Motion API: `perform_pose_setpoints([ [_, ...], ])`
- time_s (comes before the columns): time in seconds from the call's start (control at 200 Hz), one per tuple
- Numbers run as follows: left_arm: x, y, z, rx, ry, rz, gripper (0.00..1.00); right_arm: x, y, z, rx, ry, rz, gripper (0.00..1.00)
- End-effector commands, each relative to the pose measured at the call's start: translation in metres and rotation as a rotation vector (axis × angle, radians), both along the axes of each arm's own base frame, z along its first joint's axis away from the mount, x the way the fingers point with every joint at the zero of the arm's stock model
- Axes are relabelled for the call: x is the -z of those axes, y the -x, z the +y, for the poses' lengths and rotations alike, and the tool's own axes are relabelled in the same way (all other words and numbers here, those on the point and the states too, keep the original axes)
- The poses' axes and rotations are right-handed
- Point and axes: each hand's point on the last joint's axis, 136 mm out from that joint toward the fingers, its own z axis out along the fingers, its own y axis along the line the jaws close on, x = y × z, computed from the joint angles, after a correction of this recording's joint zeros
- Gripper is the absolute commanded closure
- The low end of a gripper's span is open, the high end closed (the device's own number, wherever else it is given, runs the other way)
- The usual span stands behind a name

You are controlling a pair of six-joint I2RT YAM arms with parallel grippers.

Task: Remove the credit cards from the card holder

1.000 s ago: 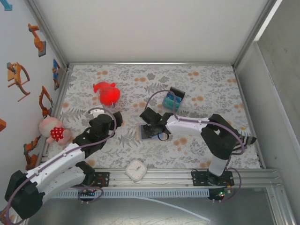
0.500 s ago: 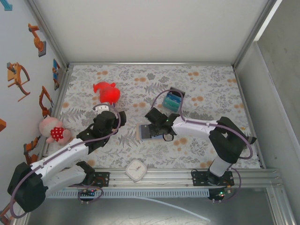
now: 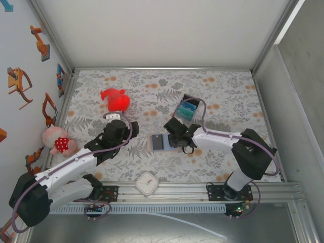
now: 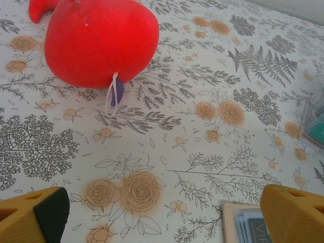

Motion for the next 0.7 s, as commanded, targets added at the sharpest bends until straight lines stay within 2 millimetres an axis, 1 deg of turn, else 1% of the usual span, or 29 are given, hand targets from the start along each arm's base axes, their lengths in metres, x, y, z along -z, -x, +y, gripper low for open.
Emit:
perform_pose_setpoints([
  [0.0,-0.01,-0.003,-0.008,0.028,0.003,-0.024,0.03,-0.017,-0.006,-0.013,0.059,-0.01,-0.057,0.63],
  [0.085,-0.009,-0.001,-0.011,0.05,-0.021,-0.026,0.03,-0.029,-0.009,-0.017,0.072,-0.025,-0.094,0.65],
  [0.23,-0.007,0.006,-0.023,0.099,-0.076,-0.04,0.03,-0.052,-0.012,-0.021,0.091,-0.086,-0.167,0.67],
  [0.305,-0.002,0.009,-0.027,0.112,-0.104,-0.038,0.03,-0.064,-0.014,-0.022,0.111,-0.142,-0.205,0.65],
  [0.381,0.006,0.012,-0.031,0.121,-0.115,-0.02,0.03,-0.071,-0.014,-0.023,0.12,-0.201,-0.224,0.64],
  [0.516,0.025,0.016,-0.036,0.132,-0.137,0.035,0.03,-0.077,-0.015,-0.018,0.103,-0.273,-0.203,0.67],
  [0.631,0.041,0.018,-0.044,0.149,-0.165,0.075,0.03,-0.074,-0.015,-0.007,0.081,-0.322,-0.157,0.67],
  [0.696,0.046,0.019,-0.05,0.16,-0.179,0.089,0.03,-0.07,-0.015,0.0,0.066,-0.345,-0.116,0.72],
])
